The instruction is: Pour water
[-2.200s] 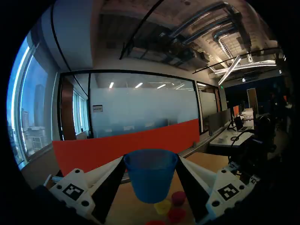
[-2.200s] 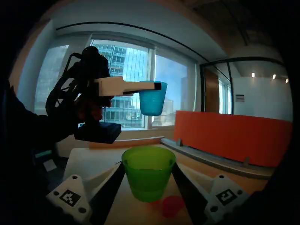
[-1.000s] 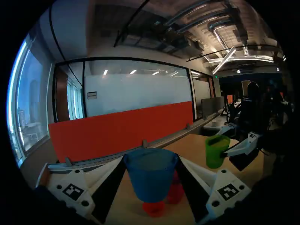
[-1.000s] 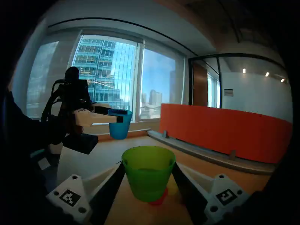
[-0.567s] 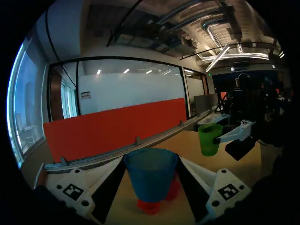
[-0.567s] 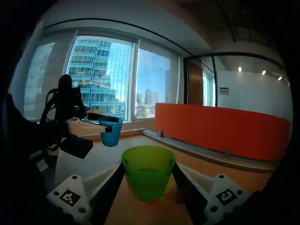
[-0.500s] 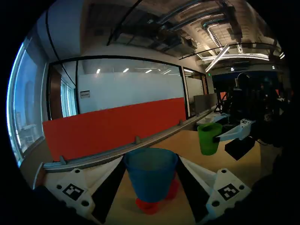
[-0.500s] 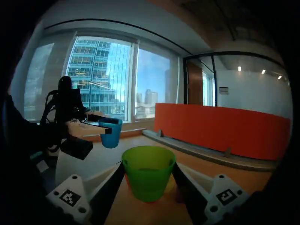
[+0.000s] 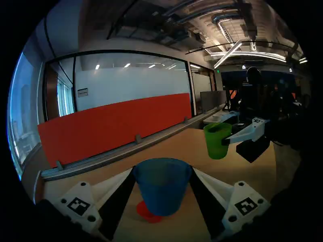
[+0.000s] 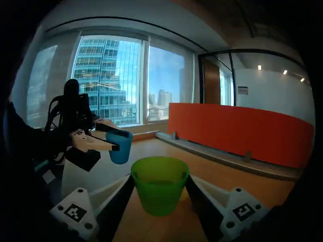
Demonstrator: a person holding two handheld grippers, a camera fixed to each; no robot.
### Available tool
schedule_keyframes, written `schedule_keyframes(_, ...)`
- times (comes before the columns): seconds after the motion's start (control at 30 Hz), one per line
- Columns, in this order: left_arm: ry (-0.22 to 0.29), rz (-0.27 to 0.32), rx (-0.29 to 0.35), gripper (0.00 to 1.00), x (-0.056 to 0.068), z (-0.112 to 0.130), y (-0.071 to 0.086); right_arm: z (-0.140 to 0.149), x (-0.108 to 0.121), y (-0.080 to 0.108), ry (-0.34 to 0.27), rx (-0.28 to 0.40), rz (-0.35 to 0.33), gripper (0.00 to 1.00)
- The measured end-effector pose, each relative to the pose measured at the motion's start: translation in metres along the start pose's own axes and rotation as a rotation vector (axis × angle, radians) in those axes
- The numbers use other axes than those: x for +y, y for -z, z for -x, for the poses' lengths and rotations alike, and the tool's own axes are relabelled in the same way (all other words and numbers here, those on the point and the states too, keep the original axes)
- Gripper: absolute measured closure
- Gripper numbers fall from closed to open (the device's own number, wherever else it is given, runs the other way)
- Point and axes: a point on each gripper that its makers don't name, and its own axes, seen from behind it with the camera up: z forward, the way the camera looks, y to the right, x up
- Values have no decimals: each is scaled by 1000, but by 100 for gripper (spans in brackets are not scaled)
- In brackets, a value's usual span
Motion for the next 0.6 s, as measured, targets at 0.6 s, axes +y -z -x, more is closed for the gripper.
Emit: schedule_keyframes(0.6, -38, 88, -126, 11, 25, 39, -16, 32, 3, 3, 12, -84, -31, 11)
